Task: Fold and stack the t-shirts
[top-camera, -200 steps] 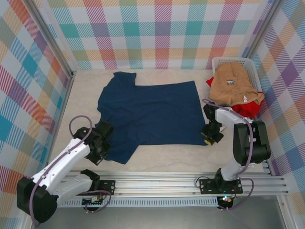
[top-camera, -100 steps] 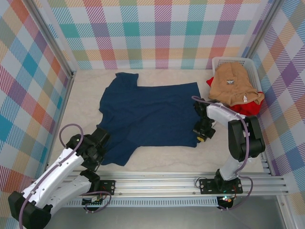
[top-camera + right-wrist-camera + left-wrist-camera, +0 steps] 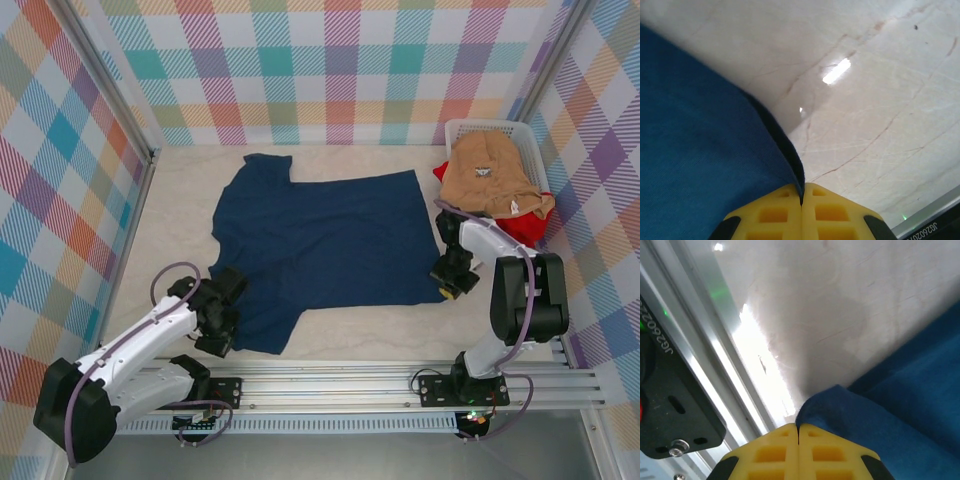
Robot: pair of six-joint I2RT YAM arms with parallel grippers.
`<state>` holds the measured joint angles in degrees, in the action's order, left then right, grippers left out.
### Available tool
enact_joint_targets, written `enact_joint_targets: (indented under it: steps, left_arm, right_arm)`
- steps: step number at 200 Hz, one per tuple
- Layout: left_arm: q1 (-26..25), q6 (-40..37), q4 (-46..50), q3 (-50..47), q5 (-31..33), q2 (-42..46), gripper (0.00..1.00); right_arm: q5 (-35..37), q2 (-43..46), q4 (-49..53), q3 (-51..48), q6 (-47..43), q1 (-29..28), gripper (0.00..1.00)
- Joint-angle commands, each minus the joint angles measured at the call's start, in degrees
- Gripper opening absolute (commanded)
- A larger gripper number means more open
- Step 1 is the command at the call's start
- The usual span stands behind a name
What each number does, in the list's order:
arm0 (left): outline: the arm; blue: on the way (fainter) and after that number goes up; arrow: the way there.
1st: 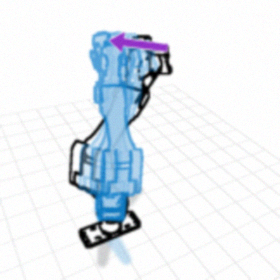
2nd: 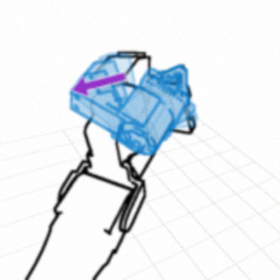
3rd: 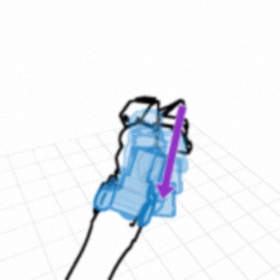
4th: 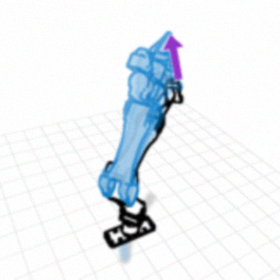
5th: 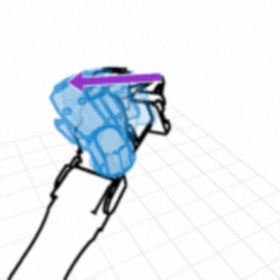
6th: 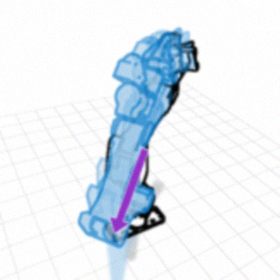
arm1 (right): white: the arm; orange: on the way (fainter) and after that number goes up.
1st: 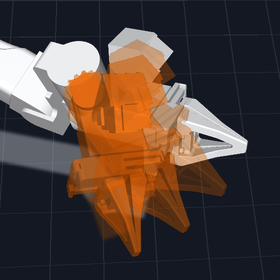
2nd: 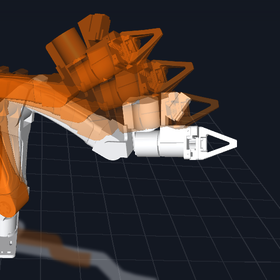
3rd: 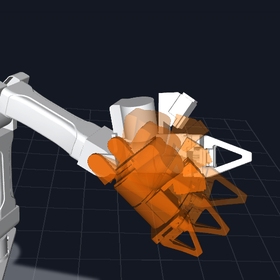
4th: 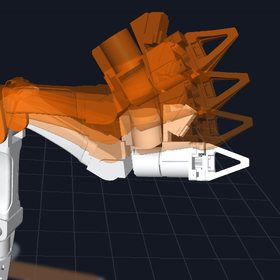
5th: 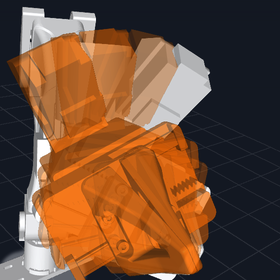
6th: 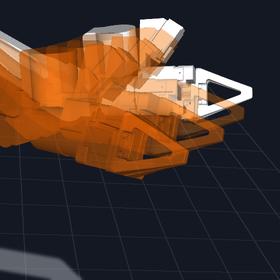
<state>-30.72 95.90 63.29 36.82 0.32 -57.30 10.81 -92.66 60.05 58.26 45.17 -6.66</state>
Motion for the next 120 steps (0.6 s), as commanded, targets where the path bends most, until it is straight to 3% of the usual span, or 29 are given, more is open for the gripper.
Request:
enact_joint_targets:
  steps: [1, 11, 23, 56, 75, 92, 107, 120]
  left_arm:
    - [-0.3, -5.8, 0.4, 9.9, 11.2, 1.2, 0.0]
    - [1.1, -9.6, -0.9, 14.8, 14.9, -0.2, 0.0]
    - [5.8, -16.0, -5.8, 20.5, 14.8, -3.9, 0.0]
    - [20.1, -30.4, -14.6, 46.8, 4.9, -27.3, 0.0]
    - [24.4, -35.5, -12.9, 72.0, 0.6, -42.7, 0.0]
    - [26.8, -38.1, -5.7, 105.2, -1.2, -57.8, 0.0]
    - [28.8, -35.6, -4.4, 135.4, -3.1, -70.5, 0.0]
    - [31.4, -29.0, -12.1, 142.5, -6.9, -72.9, 0.0]
  right_arm:
    - [-1.2, 4.7, -2.4, 5.6, -4.0, -3.8, 0.0]
    - [-1.5, 5.6, -3.5, 9.0, -5.0, -5.0, 0.0]
    - [-2.4, 4.6, -4.5, 15.0, -6.3, -5.6, 0.0]
    - [-3.3, -6.3, -7.0, 40.5, -7.5, -3.7, 0.0]
    - [-5.8, -16.8, -3.8, 62.9, -6.9, -1.4, 0.0]
    - [-8.0, -27.8, 0.8, 90.7, -7.8, 0.3, 0.0]
    - [-10.9, -35.7, 1.9, 111.1, -6.8, 2.0, 0.0]
    - [-14.2, -36.1, -3.5, 115.4, -3.6, 4.0, 0.0]
